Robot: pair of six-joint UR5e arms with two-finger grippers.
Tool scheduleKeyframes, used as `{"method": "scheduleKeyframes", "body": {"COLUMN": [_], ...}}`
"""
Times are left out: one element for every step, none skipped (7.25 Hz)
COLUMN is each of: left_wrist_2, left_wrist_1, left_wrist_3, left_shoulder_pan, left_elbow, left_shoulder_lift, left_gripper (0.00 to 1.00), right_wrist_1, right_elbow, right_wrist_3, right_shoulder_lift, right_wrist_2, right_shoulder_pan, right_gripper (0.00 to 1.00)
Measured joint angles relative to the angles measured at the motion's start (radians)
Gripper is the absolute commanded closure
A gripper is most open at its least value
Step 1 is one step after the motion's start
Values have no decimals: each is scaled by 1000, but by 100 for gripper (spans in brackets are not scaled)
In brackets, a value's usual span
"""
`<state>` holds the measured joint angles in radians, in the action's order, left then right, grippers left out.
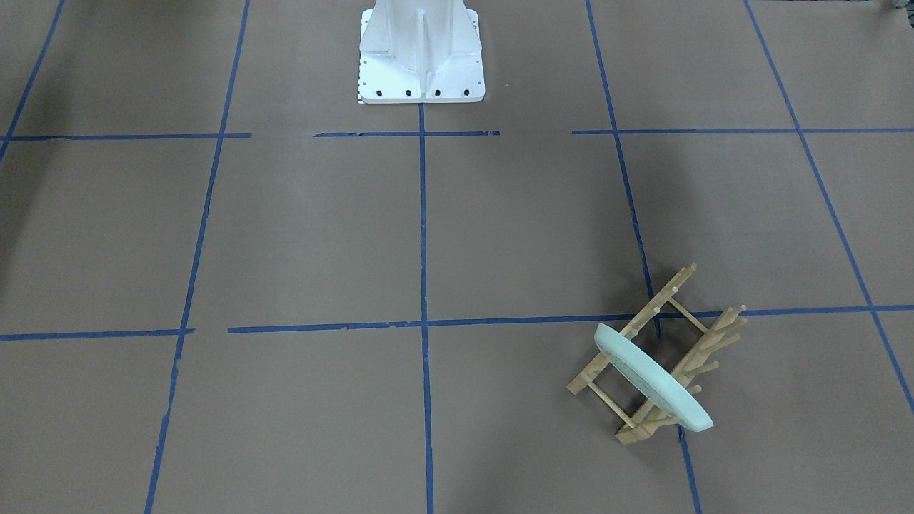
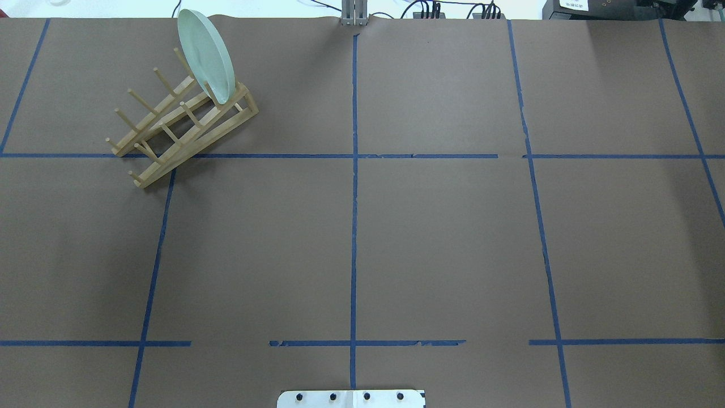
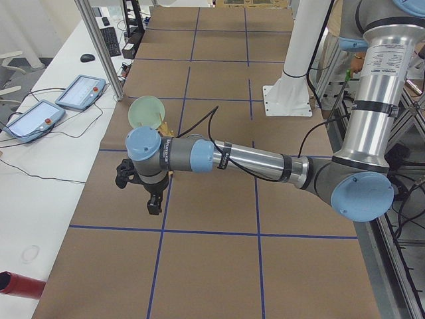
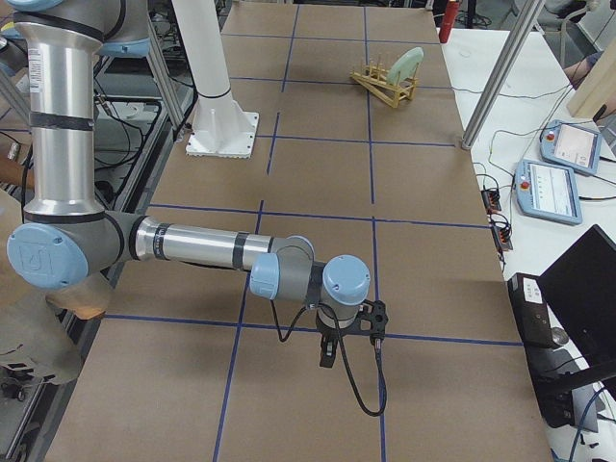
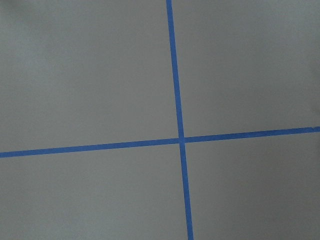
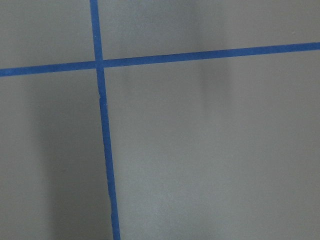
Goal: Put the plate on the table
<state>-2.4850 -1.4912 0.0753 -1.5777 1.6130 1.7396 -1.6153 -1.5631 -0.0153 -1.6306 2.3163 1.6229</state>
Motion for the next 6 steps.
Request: {"method": "scheduleKeyframes", "body": {"left_wrist_2": [-60,-77,-60,27,190,384], "left_wrist_1": [-139,-349,-554,-732,-899,-1057], "left_wrist_3": [257,580,906,1237,1532,1757], "left_shoulder_pan": [67,152,230,309,389,459], "left_elbow": [-2,-19,-58,-114,-158,-186], "left_shoulder_lift": [24,61,124,210,277,311], "left_gripper": [0,0,0,0,0,0], "right_wrist_1": [0,0,0,0,0,0], "right_elbow": [0,0,0,0,0,0], "right_wrist_3": [0,0,0,0,0,0], "right_shoulder_lift": [0,0,0,0,0,0], "right_wrist_2": [0,0,0,0,0,0], "right_shoulder_pan": [0,0,0,0,0,0], "right_gripper": [0,0,0,0,0,0]}}
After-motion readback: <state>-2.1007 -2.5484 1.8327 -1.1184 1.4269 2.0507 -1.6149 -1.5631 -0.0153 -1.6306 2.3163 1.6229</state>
